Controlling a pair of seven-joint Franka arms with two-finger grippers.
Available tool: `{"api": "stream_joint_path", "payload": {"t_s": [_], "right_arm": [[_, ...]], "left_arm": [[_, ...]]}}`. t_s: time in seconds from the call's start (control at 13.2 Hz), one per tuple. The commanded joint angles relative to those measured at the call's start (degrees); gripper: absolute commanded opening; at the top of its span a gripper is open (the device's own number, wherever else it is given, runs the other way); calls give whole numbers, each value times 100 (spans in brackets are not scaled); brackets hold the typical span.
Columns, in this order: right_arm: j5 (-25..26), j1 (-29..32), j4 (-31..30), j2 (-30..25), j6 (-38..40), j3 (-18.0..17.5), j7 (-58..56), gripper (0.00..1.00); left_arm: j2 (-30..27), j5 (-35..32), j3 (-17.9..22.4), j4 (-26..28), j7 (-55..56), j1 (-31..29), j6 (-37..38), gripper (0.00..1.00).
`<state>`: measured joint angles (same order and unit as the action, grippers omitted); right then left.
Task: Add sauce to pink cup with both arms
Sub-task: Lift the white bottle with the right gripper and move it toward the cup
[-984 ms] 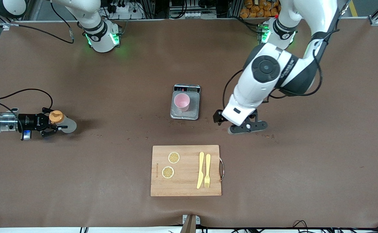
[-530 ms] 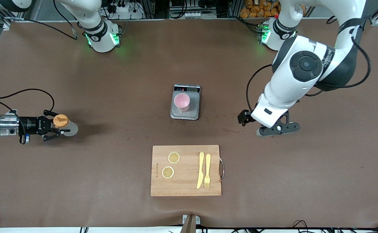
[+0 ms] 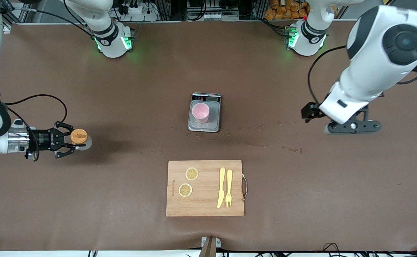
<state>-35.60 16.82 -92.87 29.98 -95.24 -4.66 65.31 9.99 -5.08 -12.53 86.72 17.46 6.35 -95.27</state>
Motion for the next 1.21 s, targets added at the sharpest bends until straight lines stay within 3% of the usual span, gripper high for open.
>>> {"api": "stream_joint_path", "payload": {"t_s": [0.0, 0.38, 1.13], "right_arm": [[97, -283, -91, -325, -4, 35, 559, 45], [983, -1091, -100, -607, -539, 27, 1859, 45], [1943, -2647, -249, -1046, -602, 9, 4128, 44]], "left_arm": [[-672, -46, 452, 599, -671, 147, 79, 100], [-1122, -20, 1331, 644, -2131, 603, 579, 100], [-1236, 376, 1314, 354, -1607, 508, 923, 100]]}}
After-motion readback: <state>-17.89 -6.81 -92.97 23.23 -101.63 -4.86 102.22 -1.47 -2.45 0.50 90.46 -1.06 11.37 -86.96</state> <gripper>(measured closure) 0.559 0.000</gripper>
